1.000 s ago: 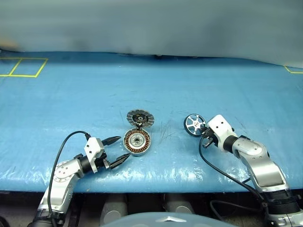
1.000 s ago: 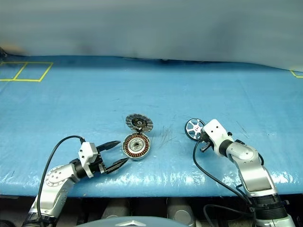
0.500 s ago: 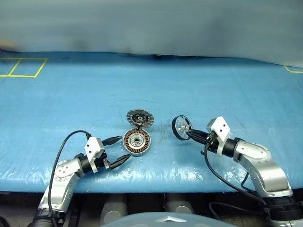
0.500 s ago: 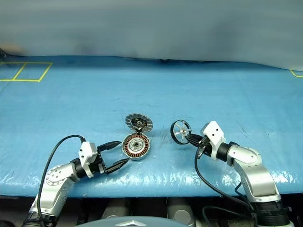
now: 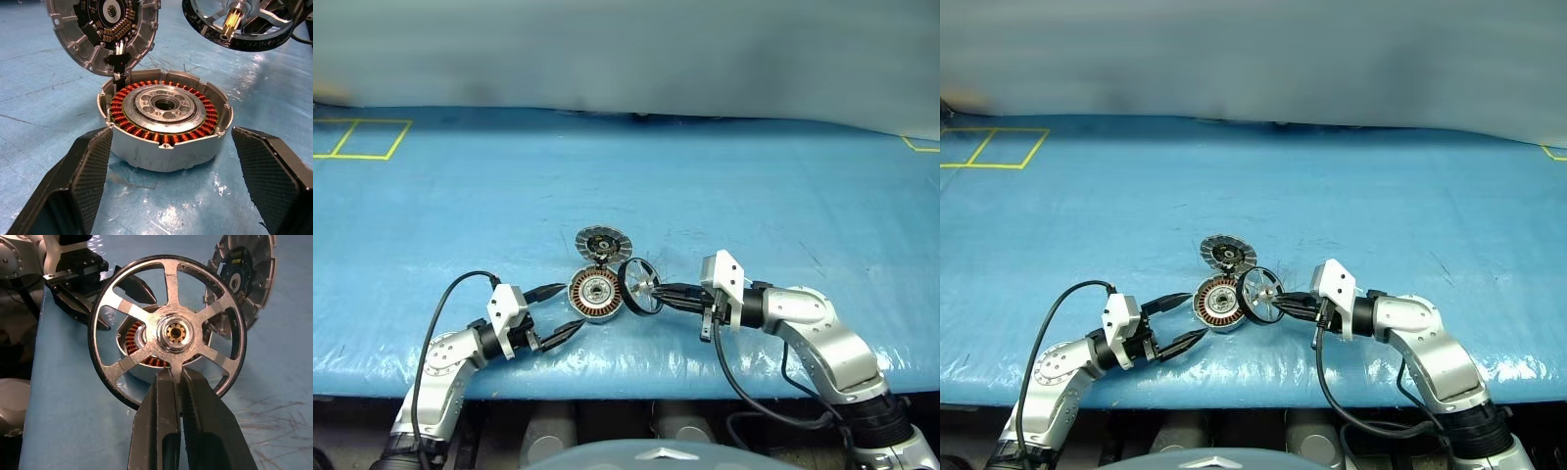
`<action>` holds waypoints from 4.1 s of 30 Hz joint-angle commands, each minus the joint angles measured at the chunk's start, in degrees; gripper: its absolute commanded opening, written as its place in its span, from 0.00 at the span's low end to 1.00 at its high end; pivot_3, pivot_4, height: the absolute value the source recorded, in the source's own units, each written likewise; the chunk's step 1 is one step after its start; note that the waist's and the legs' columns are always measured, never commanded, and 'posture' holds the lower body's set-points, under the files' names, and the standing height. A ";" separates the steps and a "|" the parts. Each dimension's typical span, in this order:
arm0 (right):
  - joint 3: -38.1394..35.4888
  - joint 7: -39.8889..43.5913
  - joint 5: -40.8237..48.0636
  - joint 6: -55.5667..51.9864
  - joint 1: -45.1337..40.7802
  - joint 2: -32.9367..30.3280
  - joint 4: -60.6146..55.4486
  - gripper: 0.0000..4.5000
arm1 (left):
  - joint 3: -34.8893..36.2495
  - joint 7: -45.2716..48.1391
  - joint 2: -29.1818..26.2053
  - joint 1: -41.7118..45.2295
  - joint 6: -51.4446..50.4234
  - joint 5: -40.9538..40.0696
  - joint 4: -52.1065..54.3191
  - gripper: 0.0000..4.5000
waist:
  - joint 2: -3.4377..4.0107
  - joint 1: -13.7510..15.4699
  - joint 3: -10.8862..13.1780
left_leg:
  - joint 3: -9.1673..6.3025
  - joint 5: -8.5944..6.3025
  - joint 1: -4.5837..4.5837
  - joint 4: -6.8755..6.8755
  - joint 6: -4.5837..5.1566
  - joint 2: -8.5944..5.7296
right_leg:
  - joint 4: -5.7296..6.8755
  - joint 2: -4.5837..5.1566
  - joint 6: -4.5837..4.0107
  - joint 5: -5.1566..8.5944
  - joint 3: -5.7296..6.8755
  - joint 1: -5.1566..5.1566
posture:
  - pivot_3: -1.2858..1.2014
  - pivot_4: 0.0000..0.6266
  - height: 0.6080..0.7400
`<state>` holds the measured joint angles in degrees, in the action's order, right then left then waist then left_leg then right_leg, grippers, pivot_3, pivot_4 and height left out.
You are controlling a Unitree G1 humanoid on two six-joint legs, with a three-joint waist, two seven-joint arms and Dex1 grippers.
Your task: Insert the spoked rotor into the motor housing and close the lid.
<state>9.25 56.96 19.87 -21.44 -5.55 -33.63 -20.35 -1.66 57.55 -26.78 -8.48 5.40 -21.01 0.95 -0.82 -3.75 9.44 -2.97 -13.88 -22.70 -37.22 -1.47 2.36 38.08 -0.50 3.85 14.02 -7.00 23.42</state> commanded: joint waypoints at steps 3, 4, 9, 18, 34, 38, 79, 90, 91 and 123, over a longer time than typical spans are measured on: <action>3.56 0.80 -1.02 2.42 -4.39 2.43 2.31 0.01 | 0.03 0.22 -0.17 -0.27 0.16 -0.72 2.80 0.92 | 0.00 -0.07 0.00 | -0.01 0.00 0.01 0.01 0.00 0.01 | 0.01 -0.01 0.00 0.00 0.01 0.01 | 0.52 0.24 1.00; 4.39 -0.01 -2.28 2.99 -5.42 3.21 3.64 0.01 | 0.01 0.23 -0.20 -0.28 0.11 -0.75 2.97 0.92 | 0.00 -0.05 0.00 | -0.01 0.00 0.01 0.01 0.00 0.01 | 0.01 -0.01 0.00 0.00 0.01 0.01 | 0.52 0.24 1.00; 7.41 -1.77 -6.08 4.65 -8.39 5.80 8.38 0.01 | 0.17 0.06 -0.36 -0.70 0.19 -0.66 3.59 0.92 | 0.00 0.07 0.00 | -0.01 0.00 -0.03 0.01 0.00 0.00 | 0.01 0.00 0.00 -0.01 0.01 0.03 | 0.52 0.24 1.00; 9.60 -2.21 -8.58 6.86 -10.65 8.29 11.86 0.01 | 0.50 -0.80 -0.37 -1.84 0.59 -0.26 3.72 0.92 | 0.01 -0.02 0.01 | -0.01 0.00 -0.04 0.04 0.00 0.01 | 0.01 -0.01 0.05 -0.04 0.02 0.07 | 0.52 0.24 1.00; 9.44 -1.97 -9.58 8.16 -11.63 9.85 12.41 0.01 | 0.59 -1.54 -0.64 -2.57 0.65 -0.15 3.88 0.92 | 0.01 -0.19 0.01 | -0.01 0.00 -0.04 0.04 0.00 0.03 | 0.03 -0.02 0.05 -0.04 0.02 0.08 | 0.52 0.24 1.00; 9.10 -1.98 -9.53 8.41 -12.09 9.64 11.35 0.01 | 0.60 -1.50 -0.75 -2.61 0.57 -0.15 3.88 0.92 | 0.02 -0.20 0.01 | 0.00 0.00 -0.04 0.04 0.00 0.03 | 0.03 -0.02 0.06 -0.05 0.02 0.09 | 0.52 0.24 1.00; 8.23 -2.54 -8.34 8.26 -12.13 11.06 13.87 0.24 | 0.79 -1.68 -0.48 -2.53 0.82 0.00 3.36 0.92 | 0.02 -0.13 0.01 | -0.01 0.00 -0.04 0.04 0.00 0.02 | 0.02 0.00 0.04 -0.04 0.02 0.08 | 0.52 0.24 1.00; 10.76 -2.91 -9.08 7.97 -11.13 13.17 15.46 0.01 | 0.57 -1.70 -0.24 -2.65 0.98 0.09 3.24 0.92 | 0.02 -0.21 0.01 | -0.01 0.00 -0.03 0.05 0.00 0.03 | 0.04 -0.02 0.04 -0.04 0.02 0.09 | 0.52 0.24 1.00; 10.97 -3.01 -9.20 8.06 -11.08 13.38 15.70 0.01 | 0.56 -1.74 -0.21 -2.69 1.06 0.14 3.25 0.92 | 0.02 -0.19 0.01 | -0.01 0.00 -0.03 0.05 0.00 0.03 | 0.04 -0.02 0.03 -0.04 0.02 0.09 | 0.52 0.24 1.00; 0.80 -11.79 -12.28 6.58 -8.63 5.81 15.23 0.01 | 1.78 -1.57 -0.72 -4.16 0.82 -1.00 3.73 0.92 | 0.03 -0.10 0.01 | 0.00 0.00 -0.06 0.05 0.00 0.01 | 0.01 0.00 -0.03 0.00 0.02 0.10 | 0.52 0.24 1.00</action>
<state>11.45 46.90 8.85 -15.46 -13.81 -27.73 -5.13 -0.66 55.57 -27.21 -12.34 5.55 -21.06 2.58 -0.80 -3.84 9.45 -2.97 -13.87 -22.75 -37.17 -1.47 2.38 38.09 -0.50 3.82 14.02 -6.99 23.52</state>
